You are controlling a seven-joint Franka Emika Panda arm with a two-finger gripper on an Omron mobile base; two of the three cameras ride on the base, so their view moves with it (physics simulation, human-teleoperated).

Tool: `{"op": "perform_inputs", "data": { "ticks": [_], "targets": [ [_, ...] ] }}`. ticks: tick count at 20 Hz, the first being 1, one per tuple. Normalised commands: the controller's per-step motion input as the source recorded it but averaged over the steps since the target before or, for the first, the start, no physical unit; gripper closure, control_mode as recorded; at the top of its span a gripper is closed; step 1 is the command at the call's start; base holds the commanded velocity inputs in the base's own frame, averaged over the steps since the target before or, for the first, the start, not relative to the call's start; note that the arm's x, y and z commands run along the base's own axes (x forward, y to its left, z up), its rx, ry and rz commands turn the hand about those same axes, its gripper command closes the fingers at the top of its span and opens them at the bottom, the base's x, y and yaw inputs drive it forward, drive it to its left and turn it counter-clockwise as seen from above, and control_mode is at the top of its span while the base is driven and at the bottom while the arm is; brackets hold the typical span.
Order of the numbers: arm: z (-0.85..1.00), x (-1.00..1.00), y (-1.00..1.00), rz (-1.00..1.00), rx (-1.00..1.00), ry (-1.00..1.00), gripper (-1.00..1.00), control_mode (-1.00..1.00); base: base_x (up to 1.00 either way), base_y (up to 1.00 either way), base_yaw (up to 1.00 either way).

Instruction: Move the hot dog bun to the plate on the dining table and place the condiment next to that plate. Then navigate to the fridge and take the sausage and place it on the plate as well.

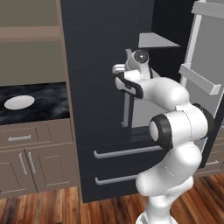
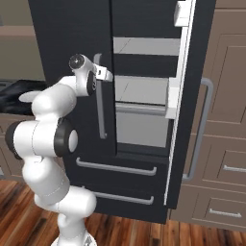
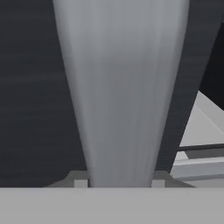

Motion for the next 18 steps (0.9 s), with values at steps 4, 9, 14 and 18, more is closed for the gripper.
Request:
{"op": "perform_inputs", "data": {
  "ticks": [4, 9, 14, 18],
  "targets": [
    [-0.16, -0.87, 0.28, 0.00, 0.03, -0.01, 1.00, -1.00, 0.00, 0.00, 0.00],
    [-0.14, -1.00, 0.44, 0.00, 0.05, -0.02, 1.00, -1.00, 0.00, 0.00, 0.00],
    [-0.07, -1.00, 0.60, 0.00, 0.03, 0.00, 1.00, -1.00, 0.00, 0.00, 0.00],
    [-0.06, -1.00, 0.69, 0.00, 0.01, 0.00, 1.00, -1.00, 0.00, 0.00, 0.00]
  ]
}}
